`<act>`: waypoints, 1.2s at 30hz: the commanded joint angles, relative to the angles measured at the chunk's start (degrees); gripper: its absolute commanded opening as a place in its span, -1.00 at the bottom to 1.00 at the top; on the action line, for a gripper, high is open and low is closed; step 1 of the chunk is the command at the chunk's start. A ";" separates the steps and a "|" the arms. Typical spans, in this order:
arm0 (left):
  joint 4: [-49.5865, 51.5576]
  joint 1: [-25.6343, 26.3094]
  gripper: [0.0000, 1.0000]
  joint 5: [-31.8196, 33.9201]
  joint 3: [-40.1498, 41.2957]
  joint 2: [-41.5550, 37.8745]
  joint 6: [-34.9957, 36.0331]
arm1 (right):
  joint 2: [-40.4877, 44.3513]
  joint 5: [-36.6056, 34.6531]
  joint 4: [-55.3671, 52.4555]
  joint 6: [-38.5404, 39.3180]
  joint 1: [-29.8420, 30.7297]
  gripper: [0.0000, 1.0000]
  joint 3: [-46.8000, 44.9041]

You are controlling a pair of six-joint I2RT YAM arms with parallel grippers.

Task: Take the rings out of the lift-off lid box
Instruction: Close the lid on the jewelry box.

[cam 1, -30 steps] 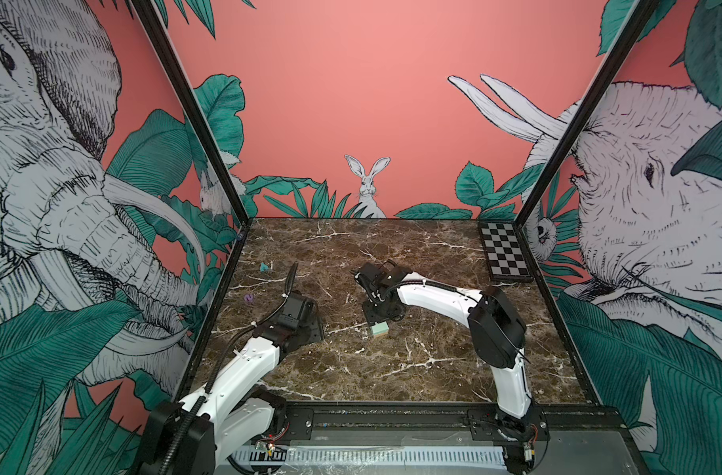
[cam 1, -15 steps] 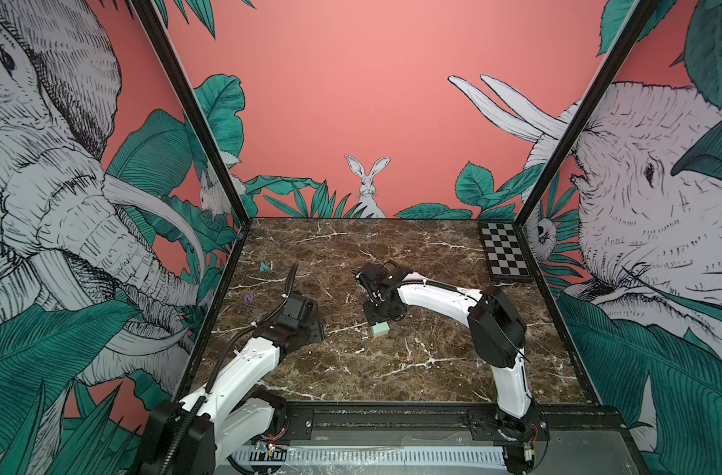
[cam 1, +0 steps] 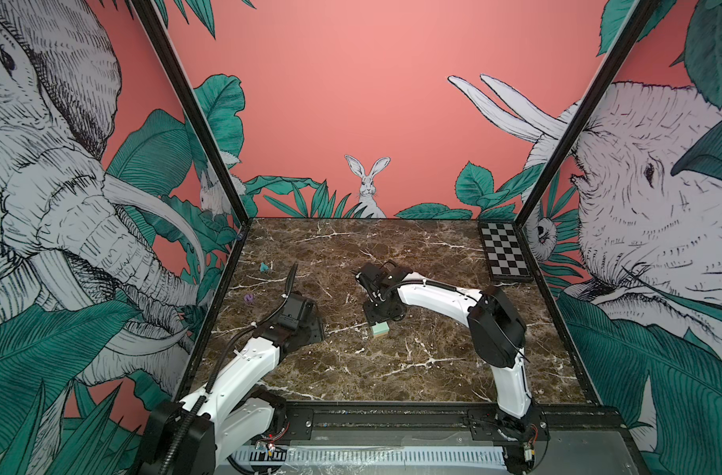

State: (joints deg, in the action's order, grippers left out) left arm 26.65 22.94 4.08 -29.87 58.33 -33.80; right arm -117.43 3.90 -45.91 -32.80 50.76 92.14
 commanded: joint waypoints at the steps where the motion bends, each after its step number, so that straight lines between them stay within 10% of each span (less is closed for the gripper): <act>1: -0.11 -0.49 0.36 0.33 0.95 -0.17 0.23 | -1.05 -0.02 -0.79 0.01 -0.31 0.07 -0.17; 36: -0.55 -0.61 0.36 -0.03 1.36 -0.05 0.27 | -2.28 0.80 -0.93 0.25 -0.31 0.10 0.73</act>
State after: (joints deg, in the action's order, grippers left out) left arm 26.41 22.70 3.88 -29.52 58.39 -33.80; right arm -118.45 5.02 -45.78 -32.75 50.57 92.14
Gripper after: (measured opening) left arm 0.681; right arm 0.550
